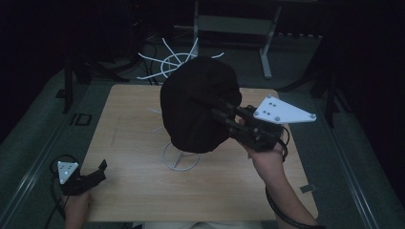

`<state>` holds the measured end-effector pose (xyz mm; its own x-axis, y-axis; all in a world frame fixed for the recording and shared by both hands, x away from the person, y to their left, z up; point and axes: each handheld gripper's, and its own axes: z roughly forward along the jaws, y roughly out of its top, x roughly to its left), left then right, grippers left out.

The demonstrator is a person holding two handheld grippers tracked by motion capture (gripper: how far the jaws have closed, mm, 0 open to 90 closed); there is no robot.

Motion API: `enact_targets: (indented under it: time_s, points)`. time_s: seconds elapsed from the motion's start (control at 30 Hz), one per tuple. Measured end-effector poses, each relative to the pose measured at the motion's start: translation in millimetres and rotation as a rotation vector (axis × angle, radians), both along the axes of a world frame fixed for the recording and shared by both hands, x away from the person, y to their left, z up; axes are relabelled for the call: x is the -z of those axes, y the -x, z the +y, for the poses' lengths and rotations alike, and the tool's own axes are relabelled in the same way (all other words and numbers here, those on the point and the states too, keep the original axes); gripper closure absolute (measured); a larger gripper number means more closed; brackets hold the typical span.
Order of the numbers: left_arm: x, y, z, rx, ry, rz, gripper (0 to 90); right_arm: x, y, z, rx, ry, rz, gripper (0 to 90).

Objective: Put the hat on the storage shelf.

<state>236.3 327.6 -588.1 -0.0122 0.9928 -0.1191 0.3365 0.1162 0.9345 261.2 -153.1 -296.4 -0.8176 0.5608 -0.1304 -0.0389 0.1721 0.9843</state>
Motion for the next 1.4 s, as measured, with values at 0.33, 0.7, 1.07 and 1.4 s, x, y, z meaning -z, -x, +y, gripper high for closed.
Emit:
enact_targets:
  time_s: [0.33,0.7,1.07,1.4]
  points:
    - [0.0,0.2,-0.1,0.000,-0.001,0.000,1.4,11.8,0.9,-10.3,0.004,-0.014,0.014,55.8]
    - [0.0,0.2,-0.2,0.000,0.001,-0.003,1.4,17.8,12.4,-40.9,0.051,-0.062,-0.001,45.4]
    - [-0.1,0.1,-0.2,0.000,-0.003,0.000,1.4,41.1,11.8,-77.3,0.128,-0.048,0.040,32.2]
    - [0.0,0.1,-0.4,-0.002,-0.002,0.000,1.4,83.7,-9.7,-98.7,0.214,0.029,0.115,18.1]
